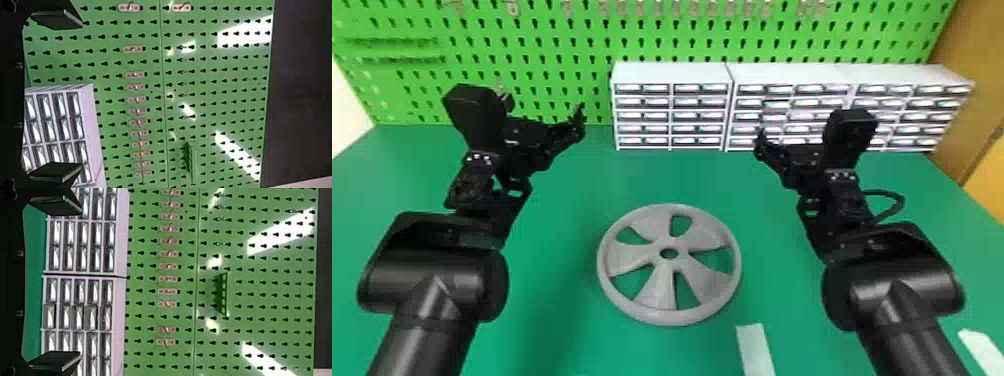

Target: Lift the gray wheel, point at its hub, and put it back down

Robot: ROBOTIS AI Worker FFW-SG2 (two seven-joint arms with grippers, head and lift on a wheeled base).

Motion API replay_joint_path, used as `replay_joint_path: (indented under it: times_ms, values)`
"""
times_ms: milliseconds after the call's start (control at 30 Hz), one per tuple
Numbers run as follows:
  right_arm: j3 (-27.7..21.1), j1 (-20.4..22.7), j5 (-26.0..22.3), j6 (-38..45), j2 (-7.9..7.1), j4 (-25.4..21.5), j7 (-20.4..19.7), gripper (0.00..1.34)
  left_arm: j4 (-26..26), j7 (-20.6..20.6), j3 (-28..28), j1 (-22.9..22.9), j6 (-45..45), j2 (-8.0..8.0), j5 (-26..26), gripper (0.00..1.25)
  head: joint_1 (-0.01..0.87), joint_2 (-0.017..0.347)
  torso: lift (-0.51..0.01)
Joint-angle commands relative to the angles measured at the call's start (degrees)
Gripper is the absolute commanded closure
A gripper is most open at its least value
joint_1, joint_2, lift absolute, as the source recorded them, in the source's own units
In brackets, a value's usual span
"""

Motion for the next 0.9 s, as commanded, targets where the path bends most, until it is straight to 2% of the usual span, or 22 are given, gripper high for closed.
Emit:
replay_joint_path:
  times_ms: [0,867]
  values:
    - [-0.22,0.04,0.01,-0.06,0.0,-0.47,0.04,0.03,-0.24,0.01,0.03,0.12,0.01,0.0,0.1,0.03,0.692,0.048,-0.088]
    - [-0.31,0.75,-0.43,0.11,-0.09,-1.35,0.13,0.03,-0.15,-0.16,-0.14,-0.06,0.1,0.09,-0.52,0.03,0.692,0.048,-0.088]
